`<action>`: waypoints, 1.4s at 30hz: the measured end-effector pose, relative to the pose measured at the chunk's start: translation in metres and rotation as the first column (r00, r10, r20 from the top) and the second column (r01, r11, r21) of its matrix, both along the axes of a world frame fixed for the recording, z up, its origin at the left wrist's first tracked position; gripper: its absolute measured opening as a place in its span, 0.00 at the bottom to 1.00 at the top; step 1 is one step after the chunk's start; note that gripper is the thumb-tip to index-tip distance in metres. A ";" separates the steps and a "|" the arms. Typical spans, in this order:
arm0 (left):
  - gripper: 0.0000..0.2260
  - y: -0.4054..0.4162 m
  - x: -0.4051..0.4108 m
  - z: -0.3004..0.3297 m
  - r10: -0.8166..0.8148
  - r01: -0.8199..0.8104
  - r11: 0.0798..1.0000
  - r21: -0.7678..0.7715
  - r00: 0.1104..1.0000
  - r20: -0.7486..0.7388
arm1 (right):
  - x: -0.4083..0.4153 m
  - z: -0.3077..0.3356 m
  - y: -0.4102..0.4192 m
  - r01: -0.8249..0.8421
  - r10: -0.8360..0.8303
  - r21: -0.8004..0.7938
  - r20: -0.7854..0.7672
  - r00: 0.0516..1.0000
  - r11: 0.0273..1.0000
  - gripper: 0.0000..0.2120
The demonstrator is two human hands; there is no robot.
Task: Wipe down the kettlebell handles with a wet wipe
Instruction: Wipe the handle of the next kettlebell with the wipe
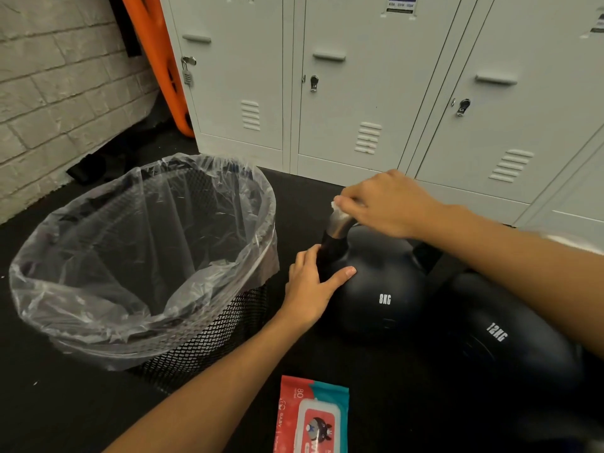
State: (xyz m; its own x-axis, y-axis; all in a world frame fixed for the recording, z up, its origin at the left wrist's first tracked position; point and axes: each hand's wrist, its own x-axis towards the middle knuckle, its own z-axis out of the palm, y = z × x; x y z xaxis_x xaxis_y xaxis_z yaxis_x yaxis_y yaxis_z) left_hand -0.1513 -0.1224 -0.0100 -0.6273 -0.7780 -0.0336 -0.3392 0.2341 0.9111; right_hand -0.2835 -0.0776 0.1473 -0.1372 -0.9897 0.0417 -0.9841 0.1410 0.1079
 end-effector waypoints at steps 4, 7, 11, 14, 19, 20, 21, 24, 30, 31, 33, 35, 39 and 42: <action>0.31 0.000 0.001 0.000 -0.009 0.009 1.000 0.005 1.000 -0.006 | -0.021 0.016 0.012 0.169 -0.197 0.116 0.310 0.930 0.979 0.20; 0.31 0.000 0.002 -0.001 -0.005 0.005 1.000 -0.002 1.000 -0.013 | -0.047 0.017 0.036 0.317 -0.347 0.143 0.438 0.829 0.938 0.21; 0.31 0.000 0.002 -0.001 -0.010 0.010 1.000 -0.002 1.000 -0.007 | -0.069 0.009 0.064 0.387 -0.409 0.158 0.524 0.747 0.908 0.21; 0.31 0.000 0.002 0.001 -0.016 0.016 1.000 0.001 1.000 0.008 | -0.073 0.006 0.063 0.397 -0.409 0.145 0.530 0.743 0.907 0.20; 0.32 0.000 0.002 0.000 -0.016 0.016 1.000 0.015 1.000 0.002 | -0.041 0.013 0.034 0.302 -0.286 0.037 0.451 0.846 0.953 0.21; 0.32 0.000 0.002 0.000 -0.014 0.014 1.000 0.015 1.000 0.003 | -0.031 0.013 0.029 0.254 -0.231 0.001 0.421 0.877 0.967 0.22; 0.32 0.000 0.001 0.000 -0.011 0.011 1.000 0.012 1.000 0.005 | -0.021 0.012 0.023 0.194 -0.170 -0.028 0.375 0.911 0.981 0.22; 0.33 -0.001 0.001 -0.001 -0.007 0.007 1.000 0.008 1.000 0.006 | 0.003 -0.002 0.010 -0.024 0.028 -0.036 0.116 0.993 0.999 0.19; 0.34 0.000 0.000 0.000 0.004 -0.004 1.000 0.004 1.000 0.008 | -0.016 -0.022 0.032 -0.309 0.308 0.030 -0.221 0.925 0.951 0.25; 0.34 0.000 0.000 0.000 0.002 -0.002 1.000 0.004 1.000 0.006 | -0.026 -0.020 0.037 -0.292 0.285 -0.003 -0.209 0.935 0.956 0.25; 0.33 0.000 0.001 0.001 -0.002 0.002 1.000 0.002 1.000 0.002 | -0.039 -0.016 0.049 -0.181 0.177 -0.109 -0.045 0.983 0.977 0.23; 0.33 0.000 0.002 0.001 -0.008 0.008 1.000 0.004 1.000 0.010 | -0.049 -0.008 0.062 -0.009 0.047 -0.150 0.254 0.966 0.989 0.23; 0.33 0.000 0.002 0.002 -0.012 0.012 1.000 0.004 1.000 0.014 | -0.061 0.001 0.087 0.214 -0.120 -0.104 0.565 0.817 0.971 0.25; 0.33 0.000 0.002 0.002 -0.013 0.013 1.000 0.007 1.000 0.009 | -0.061 -0.001 0.092 0.253 -0.156 -0.101 0.560 0.814 0.962 0.25</action>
